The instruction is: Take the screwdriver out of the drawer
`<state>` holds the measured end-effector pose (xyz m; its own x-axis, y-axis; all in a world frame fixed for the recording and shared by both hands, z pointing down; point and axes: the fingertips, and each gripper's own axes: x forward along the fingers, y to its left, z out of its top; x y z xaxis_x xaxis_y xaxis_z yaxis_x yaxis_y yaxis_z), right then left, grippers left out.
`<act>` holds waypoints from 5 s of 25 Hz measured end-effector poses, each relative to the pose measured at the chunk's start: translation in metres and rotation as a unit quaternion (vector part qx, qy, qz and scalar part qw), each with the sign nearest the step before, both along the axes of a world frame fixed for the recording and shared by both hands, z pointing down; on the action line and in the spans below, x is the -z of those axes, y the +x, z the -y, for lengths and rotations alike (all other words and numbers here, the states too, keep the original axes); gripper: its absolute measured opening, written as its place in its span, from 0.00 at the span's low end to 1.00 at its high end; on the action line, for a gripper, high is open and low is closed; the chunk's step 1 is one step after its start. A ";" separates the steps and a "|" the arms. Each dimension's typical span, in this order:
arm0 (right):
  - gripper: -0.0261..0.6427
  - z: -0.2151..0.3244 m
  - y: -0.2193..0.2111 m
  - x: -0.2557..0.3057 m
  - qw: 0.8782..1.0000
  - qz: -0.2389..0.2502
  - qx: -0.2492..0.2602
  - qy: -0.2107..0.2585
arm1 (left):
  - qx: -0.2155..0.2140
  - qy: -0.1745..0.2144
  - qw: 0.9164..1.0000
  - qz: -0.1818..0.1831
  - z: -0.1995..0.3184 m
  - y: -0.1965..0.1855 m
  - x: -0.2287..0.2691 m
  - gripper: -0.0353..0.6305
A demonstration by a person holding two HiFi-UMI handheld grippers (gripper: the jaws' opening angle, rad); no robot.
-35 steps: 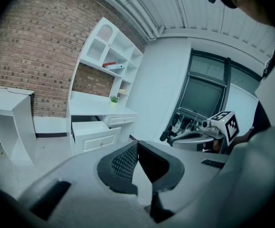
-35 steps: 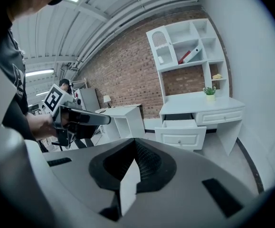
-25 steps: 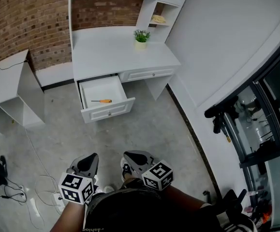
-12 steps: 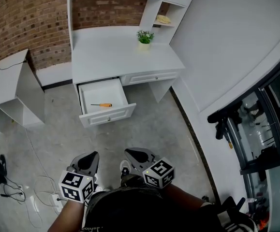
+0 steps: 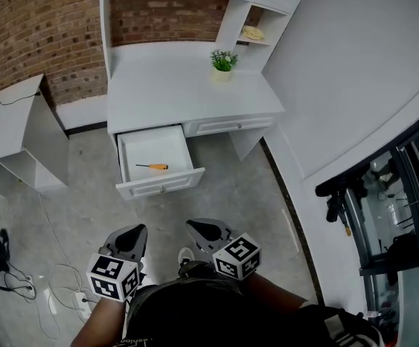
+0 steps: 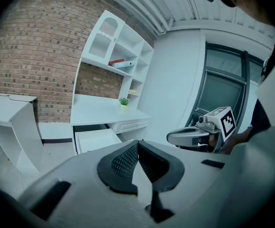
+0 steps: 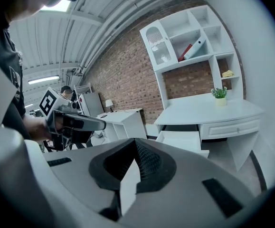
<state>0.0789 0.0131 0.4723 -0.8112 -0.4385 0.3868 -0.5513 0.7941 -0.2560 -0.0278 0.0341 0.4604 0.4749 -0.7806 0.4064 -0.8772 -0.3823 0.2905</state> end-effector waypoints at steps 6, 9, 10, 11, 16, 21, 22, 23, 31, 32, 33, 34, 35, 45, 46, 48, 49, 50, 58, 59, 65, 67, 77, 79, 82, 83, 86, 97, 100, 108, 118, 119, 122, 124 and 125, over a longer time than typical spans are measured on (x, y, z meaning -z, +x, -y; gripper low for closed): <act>0.05 0.038 0.010 0.005 1.000 0.010 0.016 -0.001 | 0.024 -0.015 1.000 -0.003 0.027 0.007 0.000 0.08; 0.05 0.054 0.015 0.006 1.000 0.017 0.023 -0.001 | 0.035 -0.018 0.999 0.001 0.040 0.010 0.001 0.08; 0.05 0.059 0.017 0.006 0.999 0.018 0.027 -0.001 | 0.038 -0.018 0.999 0.003 0.044 0.013 0.001 0.08; 0.05 0.063 0.019 0.005 0.999 0.020 0.030 -0.002 | 0.040 -0.017 0.999 0.004 0.048 0.016 0.001 0.08; 0.05 0.085 0.033 0.004 0.999 0.025 0.039 -0.004 | 0.051 -0.014 0.999 0.008 0.069 0.029 0.005 0.08; 0.05 0.099 0.046 0.003 0.999 0.031 0.044 -0.003 | 0.063 -0.014 0.998 0.016 0.078 0.038 0.005 0.08; 0.05 0.100 0.048 0.002 0.998 0.031 0.045 -0.004 | 0.065 -0.014 0.998 0.017 0.079 0.040 0.005 0.08; 0.05 0.102 0.050 0.001 0.998 0.031 0.047 -0.006 | 0.066 -0.014 0.998 0.018 0.080 0.041 0.005 0.08; 0.05 0.107 0.051 -0.004 0.998 0.032 0.060 -0.012 | 0.080 -0.023 0.996 0.024 0.077 0.041 0.002 0.08; 0.05 0.107 0.050 -0.004 0.998 0.032 0.061 -0.012 | 0.081 -0.025 0.996 0.025 0.076 0.040 0.000 0.08; 0.05 0.107 0.049 -0.005 0.997 0.032 0.062 -0.012 | 0.082 -0.027 0.996 0.025 0.075 0.040 -0.001 0.08; 0.05 0.107 0.049 -0.005 0.997 0.032 0.063 -0.011 | 0.081 -0.029 0.996 0.025 0.074 0.039 -0.003 0.08; 0.05 0.107 0.048 -0.004 0.997 0.033 0.064 -0.011 | 0.080 -0.031 0.996 0.026 0.074 0.039 -0.005 0.08; 0.05 0.127 0.057 -0.008 0.999 0.024 0.044 -0.010 | 0.061 -0.016 0.998 0.022 0.107 0.043 -0.002 0.08; 0.05 0.130 0.058 -0.009 0.999 0.022 0.043 -0.011 | 0.061 -0.017 0.998 0.021 0.110 0.042 -0.003 0.08; 0.05 0.136 0.057 -0.012 0.999 0.018 0.040 -0.015 | 0.060 -0.020 0.998 0.018 0.117 0.041 -0.006 0.08; 0.05 0.139 0.057 -0.014 0.999 0.016 0.039 -0.017 | 0.059 -0.022 0.998 0.016 0.120 0.040 -0.008 0.08; 0.05 0.143 0.055 -0.016 0.999 0.014 0.038 -0.020 | 0.058 -0.024 0.998 0.015 0.123 0.039 -0.010 0.08; 0.05 0.171 0.030 -0.023 0.998 0.008 0.045 -0.034 | 0.060 -0.032 0.998 0.016 0.148 0.020 -0.017 0.08; 0.05 0.175 0.025 -0.024 0.998 0.007 0.047 -0.035 | 0.061 -0.031 0.998 0.017 0.152 0.016 -0.017 0.08; 0.05 0.201 -0.003 -0.028 0.998 -0.006 0.054 -0.041 | 0.067 -0.036 0.997 0.020 0.179 -0.014 -0.022 0.08; 0.05 0.211 -0.011 -0.029 0.998 -0.011 0.054 -0.043 | 0.065 -0.038 0.997 0.020 0.189 -0.023 -0.025 0.08; 0.05 0.266 -0.060 -0.040 0.997 -0.054 0.042 -0.046 | 0.038 -0.055 0.998 0.011 0.250 -0.077 -0.042 0.08; 0.05 0.279 -0.069 -0.045 0.996 -0.066 0.035 -0.046 | 0.031 -0.056 0.998 0.009 0.262 -0.089 -0.045 0.08; 0.05 0.295 -0.084 -0.053 0.995 -0.087 0.032 -0.044 | 0.018 -0.063 0.998 0.012 0.276 -0.104 -0.052 0.08; 0.05 0.300 -0.088 -0.057 0.994 -0.095 0.031 -0.044 | 0.012 -0.066 0.998 0.013 0.280 -0.108 -0.056 0.08; 0.05 0.312 -0.102 -0.070 0.992 -0.117 0.028 -0.046 | -0.007 -0.076 0.997 0.013 0.290 -0.119 -0.068 0.08; 0.05 0.339 -0.126 -0.136 0.966 -0.255 0.043 -0.028 | -0.049 -0.094 0.994 0.035 0.310 -0.159 -0.108 0.08; 0.05 0.339 -0.132 -0.161 0.950 -0.303 0.076 -0.015 | -0.052 -0.101 0.993 0.031 0.309 -0.166 -0.118 0.08; 0.05 0.336 -0.157 -0.236 0.903 -0.386 0.187 0.017 | -0.030 -0.123 0.992 0.028 0.304 -0.182 -0.141 0.08; 0.12 0.331 -0.150 -0.318 0.859 -0.435 0.267 -0.030 | 0.018 -0.149 0.988 0.027 0.299 -0.190 -0.158 0.08; 0.12 0.331 -0.150 -0.324 0.856 -0.439 0.273 -0.033 | 0.022 -0.153 0.988 0.026 0.298 -0.190 -0.160 0.08; 0.12 0.329 -0.149 -0.341 0.845 -0.449 0.288 -0.041 | 0.031 -0.163 0.986 0.023 0.294 -0.189 -0.165 0.08; 0.13 0.330 -0.149 -0.351 0.839 -0.454 0.296 -0.044 | 0.036 -0.167 0.985 0.023 0.293 -0.189 -0.168 0.08; 0.13 0.330 -0.150 -0.356 0.836 -0.457 0.300 -0.045 | 0.039 -0.169 0.985 0.023 0.292 -0.190 -0.169 0.08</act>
